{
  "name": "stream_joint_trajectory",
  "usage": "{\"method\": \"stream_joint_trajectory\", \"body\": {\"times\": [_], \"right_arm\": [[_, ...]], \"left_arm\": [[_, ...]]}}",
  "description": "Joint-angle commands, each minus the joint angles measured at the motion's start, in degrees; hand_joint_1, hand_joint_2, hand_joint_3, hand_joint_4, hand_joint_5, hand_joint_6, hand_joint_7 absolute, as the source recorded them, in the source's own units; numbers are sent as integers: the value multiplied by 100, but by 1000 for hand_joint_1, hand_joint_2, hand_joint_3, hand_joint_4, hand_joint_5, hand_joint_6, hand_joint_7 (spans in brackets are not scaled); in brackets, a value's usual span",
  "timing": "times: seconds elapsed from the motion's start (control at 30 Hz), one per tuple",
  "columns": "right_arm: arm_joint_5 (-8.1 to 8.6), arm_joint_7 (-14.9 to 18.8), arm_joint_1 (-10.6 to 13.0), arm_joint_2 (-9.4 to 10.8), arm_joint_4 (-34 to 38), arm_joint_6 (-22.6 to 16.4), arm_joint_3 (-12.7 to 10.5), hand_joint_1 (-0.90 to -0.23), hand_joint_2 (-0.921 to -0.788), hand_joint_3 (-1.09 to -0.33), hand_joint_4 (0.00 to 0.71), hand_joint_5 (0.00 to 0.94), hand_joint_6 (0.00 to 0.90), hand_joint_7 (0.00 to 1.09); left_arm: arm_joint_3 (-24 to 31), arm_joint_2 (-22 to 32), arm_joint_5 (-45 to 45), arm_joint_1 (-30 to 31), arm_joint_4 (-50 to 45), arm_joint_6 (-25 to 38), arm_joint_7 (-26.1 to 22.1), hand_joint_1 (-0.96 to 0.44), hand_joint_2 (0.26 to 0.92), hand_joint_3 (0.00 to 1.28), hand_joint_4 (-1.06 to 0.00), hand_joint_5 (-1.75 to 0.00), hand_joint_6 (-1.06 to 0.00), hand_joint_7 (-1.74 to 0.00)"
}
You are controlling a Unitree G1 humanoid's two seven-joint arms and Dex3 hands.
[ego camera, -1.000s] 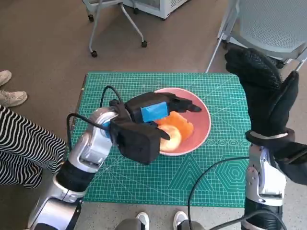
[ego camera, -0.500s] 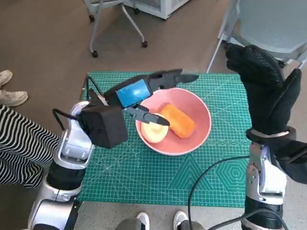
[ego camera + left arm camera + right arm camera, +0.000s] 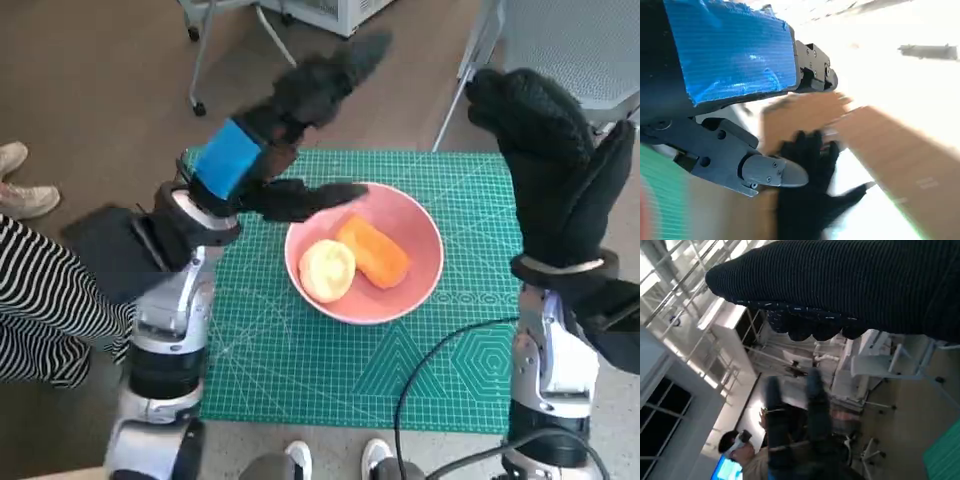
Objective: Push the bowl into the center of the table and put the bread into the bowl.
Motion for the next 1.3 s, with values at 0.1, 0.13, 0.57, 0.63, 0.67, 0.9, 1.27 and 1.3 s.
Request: {"method": "stream_joint_trajectory", "body": {"times": [0.1, 0.13, 0.57, 0.63, 0.67, 0.9, 1.27, 1.3], "right_arm": [[-107, 26, -42, -59, 24, 17, 57, -694, -921, -613, 170, 9, 46, 587], [-109, 33, -48, -68, 33, 7, 54, -695, -921, -614, 170, 9, 46, 587], [-169, 95, -54, -216, 148, -211, 29, -696, -921, -620, 170, 6, 52, 587], [-172, 104, -51, -218, 168, -227, 23, -696, -921, -621, 171, 7, 52, 587], [-170, 111, -48, -221, 176, -234, 18, -696, -921, -622, 171, 7, 52, 587], [-139, 150, -14, -241, 165, -240, -7, -696, -921, -623, 173, 7, 51, 586], [-173, 73, -2, -234, 60, -137, 37, -694, -921, -624, 173, 5, 50, 586], [-181, 65, -2, -230, 51, -125, 45, -694, -921, -624, 173, 5, 50, 586]], "left_arm": [[22, -96, 200, 203, 121, -669, 226, -648, 921, 479, -91, -1, -7, -380], [12, -92, 243, 207, 152, -745, 246, -651, 921, 481, -91, -2, -4, -377], [-46, -226, 184, 300, 330, -938, 369, -728, 921, 504, -89, -3, 1, -342], [-46, -269, 157, 309, 331, -948, 392, -737, 921, 511, -97, -7, 1, -354], [-50, -283, 154, 312, 333, -953, 401, -740, 921, 514, -100, -9, 1, -359], [-59, -325, 120, 355, 305, -995, 392, -759, 921, 517, -104, -10, 1, -368], [27, -325, 38, 384, 427, -1105, 370, -765, 921, 520, -98, -7, 1, -371], [37, -325, 31, 384, 452, -1130, 363, -765, 921, 520, -99, -7, 1, -370]]}}
